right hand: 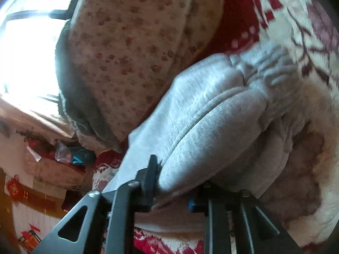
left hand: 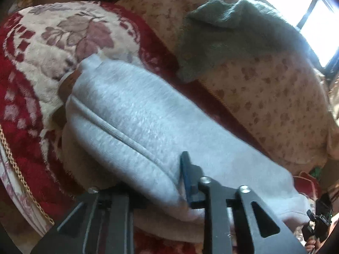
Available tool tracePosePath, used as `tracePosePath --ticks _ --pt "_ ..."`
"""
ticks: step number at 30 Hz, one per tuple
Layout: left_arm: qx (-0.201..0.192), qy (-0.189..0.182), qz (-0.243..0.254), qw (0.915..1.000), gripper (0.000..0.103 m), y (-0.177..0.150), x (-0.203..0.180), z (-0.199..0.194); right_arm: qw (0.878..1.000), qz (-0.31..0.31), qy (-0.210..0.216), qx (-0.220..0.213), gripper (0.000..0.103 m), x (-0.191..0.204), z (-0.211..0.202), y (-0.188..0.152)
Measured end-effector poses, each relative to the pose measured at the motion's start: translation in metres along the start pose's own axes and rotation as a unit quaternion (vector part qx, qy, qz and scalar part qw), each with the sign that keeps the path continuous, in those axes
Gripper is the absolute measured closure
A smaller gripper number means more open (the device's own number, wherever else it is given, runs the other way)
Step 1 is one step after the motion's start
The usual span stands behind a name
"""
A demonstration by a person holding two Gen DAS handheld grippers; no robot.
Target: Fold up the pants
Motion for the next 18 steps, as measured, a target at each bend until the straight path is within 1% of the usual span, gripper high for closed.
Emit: tracePosePath --ticks 1,3,5,7,8,10,11,13,14,15,17,18 --pt "-0.002 -0.013 0.0 0.9999 0.085 0.0 -0.002 -0.005 1.0 -0.014 0.002 -0.003 0.084 0.008 -0.006 0.002" --pt "-0.008 -0.024 0.004 0.9997 0.086 0.0 -0.004 -0.012 0.999 -0.048 0.0 -0.007 0.085 0.024 -0.016 0.002" --pt "-0.012 -0.019 0.011 0.9997 0.086 -0.004 -0.002 -0.018 0.997 -0.071 0.0 -0.006 0.084 0.037 -0.024 -0.001" --pt "-0.005 -0.013 0.011 0.9998 0.085 -0.009 0.004 -0.015 0.997 -0.078 0.005 -0.001 0.084 0.044 -0.029 -0.006" --pt "0.006 -0.006 0.005 0.9999 0.085 -0.014 0.011 -0.009 0.997 -0.081 0.001 0.002 0.084 0.042 -0.029 -0.009" --pt "0.029 0.001 -0.012 0.9995 0.08 -0.021 0.025 0.004 0.996 -0.081 -0.017 0.011 0.084 0.029 -0.027 -0.018" --pt "0.035 -0.004 -0.02 0.9992 0.08 -0.024 0.03 0.009 0.997 -0.077 -0.029 0.014 0.084 0.02 -0.024 -0.022" --pt "0.034 -0.014 -0.028 0.9989 0.079 -0.026 0.034 0.011 0.995 -0.073 -0.063 0.029 0.084 -0.004 -0.016 -0.03" --pt "0.032 -0.012 -0.027 0.9991 0.079 -0.025 0.033 0.01 0.992 -0.078 -0.094 0.039 0.083 -0.017 -0.009 -0.035" --pt "0.03 -0.008 -0.023 0.9993 0.077 -0.025 0.031 0.008 0.99 -0.077 -0.106 0.046 0.081 -0.024 -0.005 -0.039" --pt "0.024 0.007 -0.011 0.9996 0.068 -0.023 0.028 0.004 0.993 -0.062 -0.093 0.048 0.08 -0.03 -0.006 -0.042" --pt "0.021 0.014 -0.007 0.9997 0.062 -0.022 0.028 0.002 0.993 -0.06 -0.089 0.048 0.079 -0.029 -0.009 -0.042"
Point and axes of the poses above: each gripper's, at about its wrist camera, not at the fingertips, and z roughly the way its jaws point, x to its left, y to its top, the point moved 8 cm from there along z, roughly the way its jaws point, and after that the axes turned 6 degrees about x, right-handed, at the moved point
